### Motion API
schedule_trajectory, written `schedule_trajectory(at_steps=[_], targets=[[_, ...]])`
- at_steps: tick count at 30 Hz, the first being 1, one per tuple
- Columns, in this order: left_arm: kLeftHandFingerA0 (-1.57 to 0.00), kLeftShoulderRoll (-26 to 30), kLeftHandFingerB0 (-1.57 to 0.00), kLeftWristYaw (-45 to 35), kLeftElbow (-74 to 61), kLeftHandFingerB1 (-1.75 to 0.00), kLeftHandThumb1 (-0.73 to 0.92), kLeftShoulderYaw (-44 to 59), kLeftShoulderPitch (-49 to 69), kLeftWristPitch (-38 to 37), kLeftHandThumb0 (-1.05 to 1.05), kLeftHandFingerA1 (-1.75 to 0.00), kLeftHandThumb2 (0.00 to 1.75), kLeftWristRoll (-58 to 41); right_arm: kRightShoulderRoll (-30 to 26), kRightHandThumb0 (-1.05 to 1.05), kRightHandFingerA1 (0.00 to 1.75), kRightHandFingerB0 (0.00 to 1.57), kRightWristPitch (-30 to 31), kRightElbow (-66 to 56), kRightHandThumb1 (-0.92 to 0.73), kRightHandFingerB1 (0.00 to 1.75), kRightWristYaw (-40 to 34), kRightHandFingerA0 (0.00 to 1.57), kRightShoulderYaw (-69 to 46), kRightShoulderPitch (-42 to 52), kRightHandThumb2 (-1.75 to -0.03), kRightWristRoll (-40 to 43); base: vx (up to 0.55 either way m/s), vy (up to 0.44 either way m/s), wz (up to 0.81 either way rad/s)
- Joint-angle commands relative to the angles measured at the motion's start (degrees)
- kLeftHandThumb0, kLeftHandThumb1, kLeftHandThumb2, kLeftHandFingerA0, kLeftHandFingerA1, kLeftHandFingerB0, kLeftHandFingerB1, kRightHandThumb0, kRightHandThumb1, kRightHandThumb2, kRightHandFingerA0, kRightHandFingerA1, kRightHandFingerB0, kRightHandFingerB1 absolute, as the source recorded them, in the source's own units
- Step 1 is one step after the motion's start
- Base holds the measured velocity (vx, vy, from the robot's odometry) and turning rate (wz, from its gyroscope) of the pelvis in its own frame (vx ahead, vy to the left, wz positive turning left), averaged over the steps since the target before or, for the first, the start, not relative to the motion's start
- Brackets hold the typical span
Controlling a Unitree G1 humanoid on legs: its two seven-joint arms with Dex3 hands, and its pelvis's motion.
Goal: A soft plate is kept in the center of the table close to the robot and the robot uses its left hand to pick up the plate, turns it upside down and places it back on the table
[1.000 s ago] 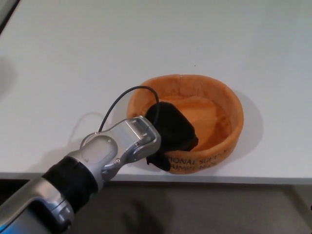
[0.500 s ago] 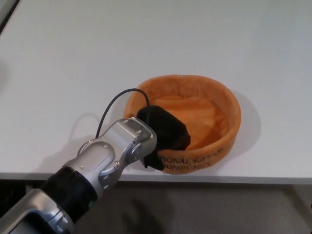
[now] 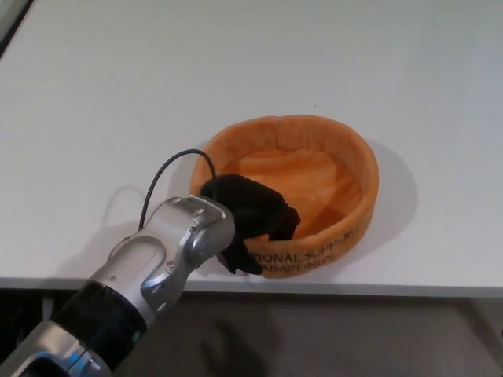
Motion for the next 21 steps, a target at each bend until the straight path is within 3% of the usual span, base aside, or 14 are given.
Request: schedule_trajectory(at_steps=[1,4,7,14,15,18,19,21], targets=[[-0.71,0.02,-0.61,-1.75,-0.55,-1.53,0.69,1.68,1.54,1.87,-0.16,-1.73,0.55,-4.57,-0.81,-0.76,0.45,0.34,-0.12,-0.52,-0.92,0.35,0.30,0.51,-0.68,0.60,-0.68,0.15,0.00,0.000,0.00],[-0.72,-0.36,-0.58,-2.48,-0.95,-1.62,0.69,2.03,1.91,3.01,-0.17,-1.75,0.58,-5.24,-0.86,-0.78,0.45,0.33,-0.92,0.09,-0.92,0.35,0.54,0.52,-0.67,0.43,-0.68,0.08,0.00,0.000,0.00],[-0.72,-0.23,-0.61,-1.85,-0.94,-1.54,0.69,1.78,2.06,2.58,-0.18,-1.74,0.56,-5.22,-0.95,-0.75,0.44,0.34,-0.91,0.21,-0.92,0.35,0.49,0.52,-0.65,0.37,-0.70,-0.08,0.00,0.000,0.00],[-0.74,-1.21,-0.63,-1.33,-1.40,-1.59,0.65,2.86,2.64,3.82,-0.15,-1.75,0.55,-7.53,-0.98,-0.76,0.44,0.35,-0.50,0.52,-0.92,0.35,0.45,0.54,-0.58,-0.10,-0.68,0.02,0.00,0.000,0.00],[-0.75,-1.50,-0.62,-1.15,-1.58,-1.63,0.63,3.18,2.89,3.87,-0.14,-1.75,0.57,-8.05,-1.01,-0.78,0.56,0.28,-0.50,0.33,-0.77,0.49,0.43,0.47,-0.57,0.10,-1.11,-0.06,0.00,0.000,0.00],[-0.77,-3.10,-0.64,-0.68,-1.69,-1.73,0.63,4.81,3.60,3.88,-0.13,-1.75,0.59,-10.93,-0.94,-0.76,0.57,0.27,-0.21,0.22,-0.76,0.49,0.30,0.48,-0.58,0.22,-1.11,-0.04,0.00,0.000,0.00],[-0.78,-3.94,-0.63,-1.16,-2.06,-1.75,0.64,5.66,3.95,4.42,-0.12,-1.75,0.61,-12.25,-0.99,-0.76,0.43,0.34,-0.41,0.30,-0.92,0.34,0.36,0.55,-0.55,0.27,-0.70,-0.13,0.00,0.000,0.00],[-0.79,-4.90,-0.64,-1.59,-2.60,-1.75,0.63,6.65,4.32,5.03,-0.11,-1.75,0.61,-13.52,-1.00,-0.76,0.43,0.34,-0.27,0.10,-0.92,0.33,0.36,0.56,-0.56,0.40,-0.70,-0.09,0.00,0.000,0.00]])
